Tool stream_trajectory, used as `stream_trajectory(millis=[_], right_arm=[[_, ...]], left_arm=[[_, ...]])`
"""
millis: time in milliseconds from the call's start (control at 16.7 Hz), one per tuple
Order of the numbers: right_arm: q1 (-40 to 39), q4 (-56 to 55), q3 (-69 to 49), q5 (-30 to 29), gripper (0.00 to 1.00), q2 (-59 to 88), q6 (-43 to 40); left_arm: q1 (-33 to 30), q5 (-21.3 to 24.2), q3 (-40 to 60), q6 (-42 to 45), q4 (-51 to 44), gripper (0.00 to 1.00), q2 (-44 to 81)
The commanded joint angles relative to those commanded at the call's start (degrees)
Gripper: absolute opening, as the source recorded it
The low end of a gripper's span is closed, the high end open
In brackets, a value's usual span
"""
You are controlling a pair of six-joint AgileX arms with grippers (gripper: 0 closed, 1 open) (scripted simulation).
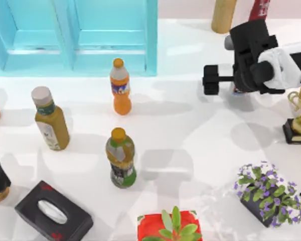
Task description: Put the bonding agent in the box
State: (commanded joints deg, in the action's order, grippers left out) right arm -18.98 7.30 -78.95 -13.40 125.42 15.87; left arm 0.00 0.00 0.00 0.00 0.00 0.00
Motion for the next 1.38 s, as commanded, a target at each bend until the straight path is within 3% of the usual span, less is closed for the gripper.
stream_trajectory(millis=[360, 1140, 1380], right_arm=[[0.34, -1.5, -0.11, 0.19, 1.0, 1.55, -0.26], [0.34, -1.5, -0.11, 0.19, 0.02, 1.55, -0.26], [0.34, -1.5, -0.11, 0.19, 0.0, 1.55, -0.26]], left_arm=[[0.0, 0.0, 0.0, 0.0, 0.0, 1.0, 0.0], [0.0, 0.0, 0.0, 0.0, 0.0, 1.0, 0.0], [0.0, 0.0, 0.0, 0.0, 0.0, 1.0, 0.0]])
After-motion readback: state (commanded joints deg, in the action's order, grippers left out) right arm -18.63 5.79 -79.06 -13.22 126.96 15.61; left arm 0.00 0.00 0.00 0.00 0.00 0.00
